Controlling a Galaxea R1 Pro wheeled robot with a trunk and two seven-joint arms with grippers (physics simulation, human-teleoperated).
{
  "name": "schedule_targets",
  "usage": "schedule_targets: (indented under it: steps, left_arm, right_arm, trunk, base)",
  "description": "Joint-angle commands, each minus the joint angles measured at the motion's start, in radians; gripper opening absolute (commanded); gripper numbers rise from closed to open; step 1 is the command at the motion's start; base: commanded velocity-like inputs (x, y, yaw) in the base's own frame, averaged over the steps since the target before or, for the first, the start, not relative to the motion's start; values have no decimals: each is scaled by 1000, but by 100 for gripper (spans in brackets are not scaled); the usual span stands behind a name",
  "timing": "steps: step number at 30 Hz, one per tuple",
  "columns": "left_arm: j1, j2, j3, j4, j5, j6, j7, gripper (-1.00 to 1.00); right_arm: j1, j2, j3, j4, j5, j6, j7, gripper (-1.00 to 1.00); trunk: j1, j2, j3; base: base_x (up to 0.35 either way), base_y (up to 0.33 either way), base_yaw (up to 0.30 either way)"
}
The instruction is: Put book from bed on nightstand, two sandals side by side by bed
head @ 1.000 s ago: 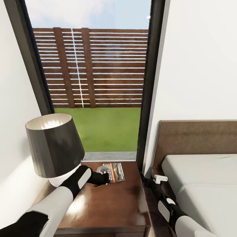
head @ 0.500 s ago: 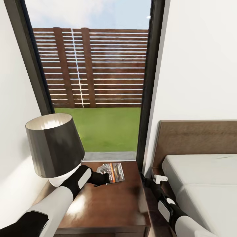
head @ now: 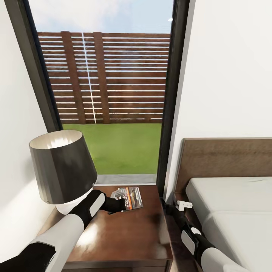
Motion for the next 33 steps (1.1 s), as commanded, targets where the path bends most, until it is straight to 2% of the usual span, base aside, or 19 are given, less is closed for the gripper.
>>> schedule_targets:
  steps: [1,23,28,33]
  left_arm:
    - [-1,0,-2,-1,-5,2,-6,-100]
    - [-1,0,-2,-1,-5,2,-7,-100]
    - [-1,0,-2,-1,-5,2,-7,-100]
    - [-1,1,-2,-1,-4,2,-7,-100]
  right_arm:
    - [-1,1,-6,1,-10,-1,10,100]
    - [-1,1,-6,1,-9,-1,10,100]
    - [-1,1,-5,1,-10,-1,10,100]
    - [-1,1,-6,1,-9,-1,9,100]
  trunk:
    - [0,0,-1]
    - [0,0,-1]
    - [19,-35,-17]
    - [19,-35,-17]
  base:
    - [0,0,0]
    - [0,0,0]
    - [0,0,0]
    - [0,0,0]
